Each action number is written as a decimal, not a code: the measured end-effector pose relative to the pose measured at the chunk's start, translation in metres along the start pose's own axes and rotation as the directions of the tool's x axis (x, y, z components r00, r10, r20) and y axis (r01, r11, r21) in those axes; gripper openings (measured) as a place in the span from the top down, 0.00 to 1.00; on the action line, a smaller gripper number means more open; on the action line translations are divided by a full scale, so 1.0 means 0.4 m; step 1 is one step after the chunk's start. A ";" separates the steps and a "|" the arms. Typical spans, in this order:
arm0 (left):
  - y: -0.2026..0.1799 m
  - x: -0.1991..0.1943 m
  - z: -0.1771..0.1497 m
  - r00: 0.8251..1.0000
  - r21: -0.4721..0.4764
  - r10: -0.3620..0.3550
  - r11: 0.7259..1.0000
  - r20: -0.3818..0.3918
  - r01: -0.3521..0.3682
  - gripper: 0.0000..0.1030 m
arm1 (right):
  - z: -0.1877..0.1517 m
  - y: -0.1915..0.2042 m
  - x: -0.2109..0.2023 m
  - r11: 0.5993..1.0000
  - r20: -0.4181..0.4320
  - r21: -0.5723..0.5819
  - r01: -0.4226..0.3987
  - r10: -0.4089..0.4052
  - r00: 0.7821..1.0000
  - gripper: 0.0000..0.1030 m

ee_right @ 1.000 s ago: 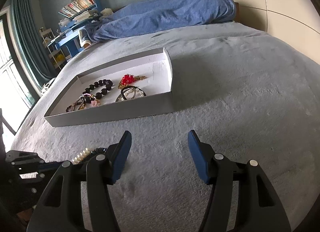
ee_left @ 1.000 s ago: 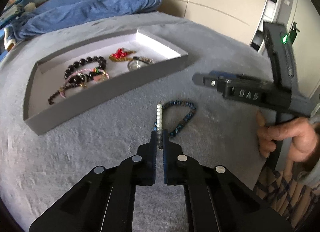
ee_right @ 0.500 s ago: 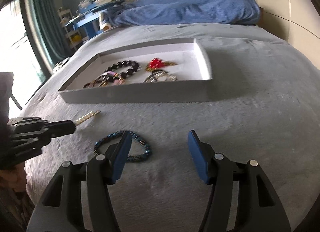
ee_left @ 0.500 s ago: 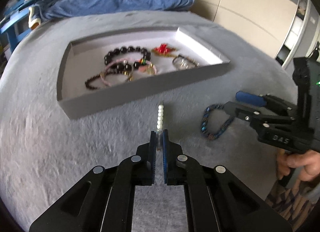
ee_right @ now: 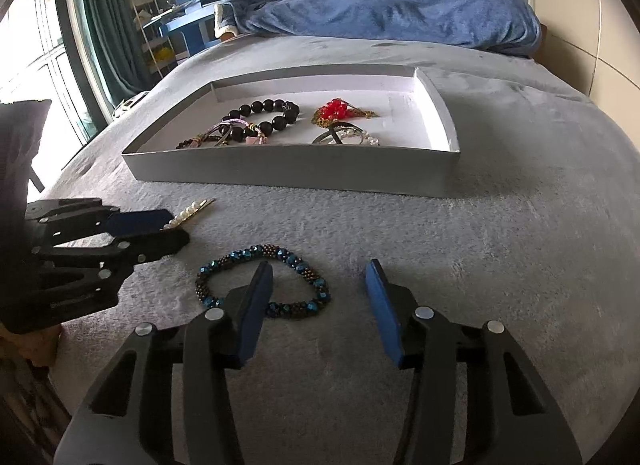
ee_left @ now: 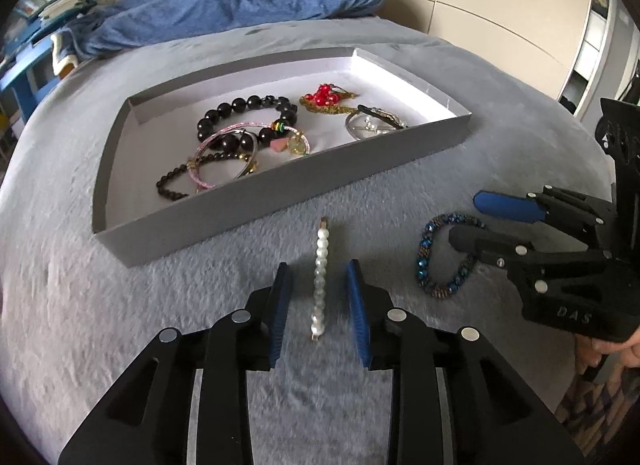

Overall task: Organize jewelry
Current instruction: 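Grasp the pearl hair clip with the left tool while the right tool grasps the blue bead bracelet, then carry the pearl clip and blue bead bracelet into the white tray with both tools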

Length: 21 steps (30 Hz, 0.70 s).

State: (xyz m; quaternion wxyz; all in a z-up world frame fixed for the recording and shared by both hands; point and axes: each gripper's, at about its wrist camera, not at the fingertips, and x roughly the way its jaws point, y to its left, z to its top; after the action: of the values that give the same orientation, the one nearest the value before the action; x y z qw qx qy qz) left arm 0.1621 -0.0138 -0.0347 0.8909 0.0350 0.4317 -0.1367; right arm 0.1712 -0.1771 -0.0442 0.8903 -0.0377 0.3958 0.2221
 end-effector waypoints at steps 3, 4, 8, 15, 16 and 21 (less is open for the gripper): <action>0.004 0.003 0.004 1.000 -0.011 -0.009 1.000 -0.004 0.009 0.72 | 0.004 0.006 0.011 1.000 -0.011 -0.019 0.002 -0.002 1.000 0.64; 0.005 0.002 0.003 1.000 -0.015 -0.010 1.000 -0.003 0.010 0.73 | 0.004 0.009 0.013 1.000 -0.015 -0.029 0.001 -0.001 1.000 0.67; 0.011 -0.010 0.003 1.000 -0.032 -0.009 0.999 0.010 0.010 0.94 | 0.000 0.026 0.016 0.997 -0.020 -0.072 0.000 -0.001 1.000 0.92; 0.012 -0.068 0.006 0.995 -0.048 -0.024 0.998 0.096 0.029 0.94 | 0.006 0.036 -0.008 0.996 0.020 -0.078 -0.039 0.040 0.999 0.93; 0.013 -0.078 0.008 0.993 -0.051 -0.029 0.998 0.112 0.035 0.94 | 0.010 0.039 -0.015 0.996 0.032 -0.078 -0.047 0.049 0.998 0.93; 0.031 -0.112 0.022 0.984 -0.075 -0.044 0.995 0.170 0.058 0.94 | 0.031 0.034 -0.064 0.994 0.112 -0.058 -0.087 0.093 0.989 0.93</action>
State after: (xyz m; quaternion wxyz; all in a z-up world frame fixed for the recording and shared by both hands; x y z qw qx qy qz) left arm 0.1456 0.0061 0.0049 0.9210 -0.0233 0.3609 -0.1446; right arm 0.1588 -0.1711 -0.0161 0.8993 -0.0304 0.3393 0.2744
